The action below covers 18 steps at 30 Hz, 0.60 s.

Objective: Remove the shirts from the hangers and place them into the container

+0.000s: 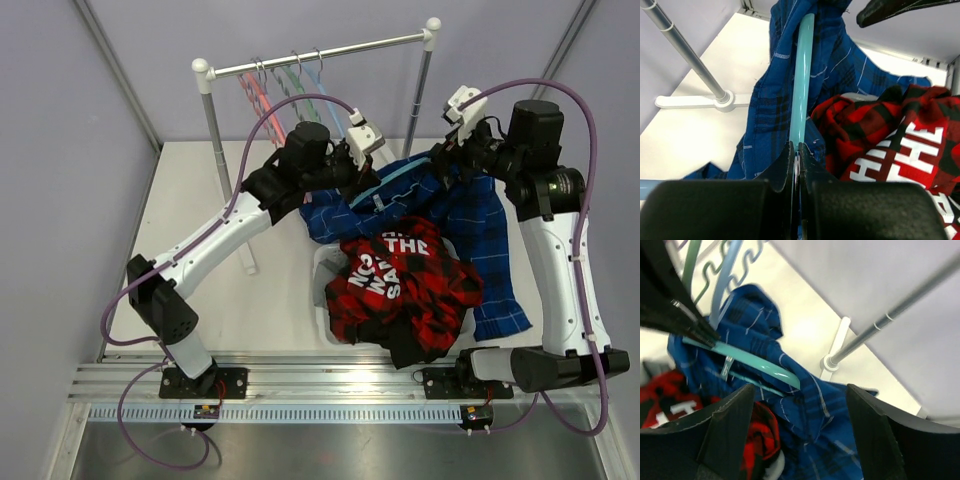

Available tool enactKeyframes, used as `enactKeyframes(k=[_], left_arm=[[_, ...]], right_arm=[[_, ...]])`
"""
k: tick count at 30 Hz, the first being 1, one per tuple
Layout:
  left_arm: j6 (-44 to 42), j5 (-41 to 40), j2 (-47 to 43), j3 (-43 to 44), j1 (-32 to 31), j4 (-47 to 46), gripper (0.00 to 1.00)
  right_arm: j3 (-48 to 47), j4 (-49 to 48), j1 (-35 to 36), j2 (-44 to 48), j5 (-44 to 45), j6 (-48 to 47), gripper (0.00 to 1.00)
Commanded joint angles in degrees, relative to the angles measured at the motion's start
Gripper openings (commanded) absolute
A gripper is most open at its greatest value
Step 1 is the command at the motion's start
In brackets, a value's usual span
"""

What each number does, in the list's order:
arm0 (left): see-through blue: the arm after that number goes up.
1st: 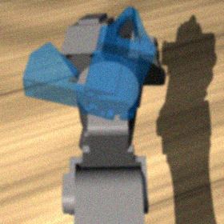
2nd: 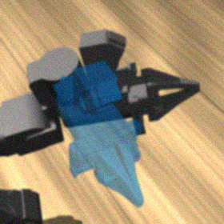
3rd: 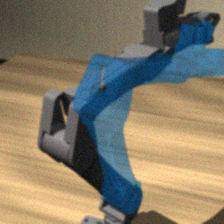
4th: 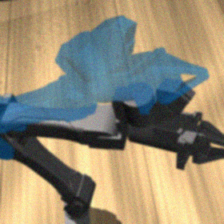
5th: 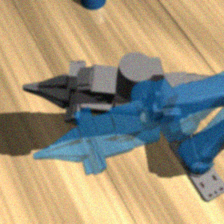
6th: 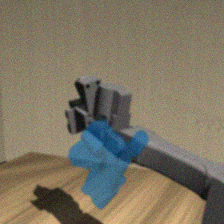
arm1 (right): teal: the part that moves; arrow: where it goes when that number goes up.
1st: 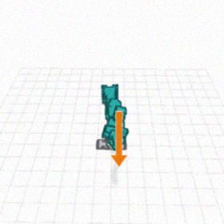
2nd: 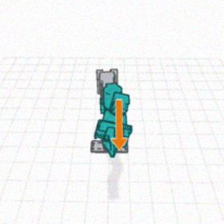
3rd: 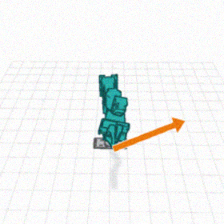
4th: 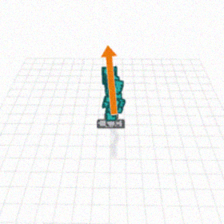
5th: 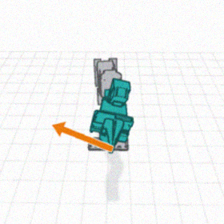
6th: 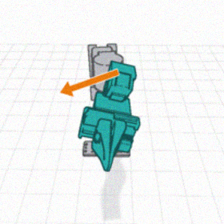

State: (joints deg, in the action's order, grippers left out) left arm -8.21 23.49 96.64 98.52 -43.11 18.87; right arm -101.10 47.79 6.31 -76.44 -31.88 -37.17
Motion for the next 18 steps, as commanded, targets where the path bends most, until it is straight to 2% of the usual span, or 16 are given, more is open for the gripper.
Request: enactKeyframes(k=[1,5,12,13,15,16,18], left_arm=[[9.9,2.7,-0.8,4.8,0.0,-3.1,0.0],[12.8,3.1,-1.5,5.0,0.4,-2.5,0.0],[12.6,3.6,-1.7,4.8,0.4,-2.3,0.0],[12.3,3.4,-1.6,4.8,0.5,-2.4,0.0],[11.7,3.2,-1.5,4.8,0.5,-2.3,0.0],[11.2,3.2,-1.5,4.8,0.4,-2.3,0.0],[10.4,3.3,-1.5,4.8,0.5,-2.2,0.0]], right_arm=[[4.0,-8.0,-0.3,3.0,6.4,19.3,0.79],[7.8,-9.6,-0.3,5.2,11.5,21.4,0.76],[7.0,-8.9,-0.3,3.0,13.0,18.3,0.53],[6.5,-8.6,-0.3,1.7,12.5,18.0,0.44],[5.1,-7.7,-0.3,0.6,11.7,17.7,0.37],[4.9,-7.4,-0.2,-0.5,10.6,17.7,0.27],[4.1,-7.2,-0.3,-1.2,9.1,17.8,0.15]])
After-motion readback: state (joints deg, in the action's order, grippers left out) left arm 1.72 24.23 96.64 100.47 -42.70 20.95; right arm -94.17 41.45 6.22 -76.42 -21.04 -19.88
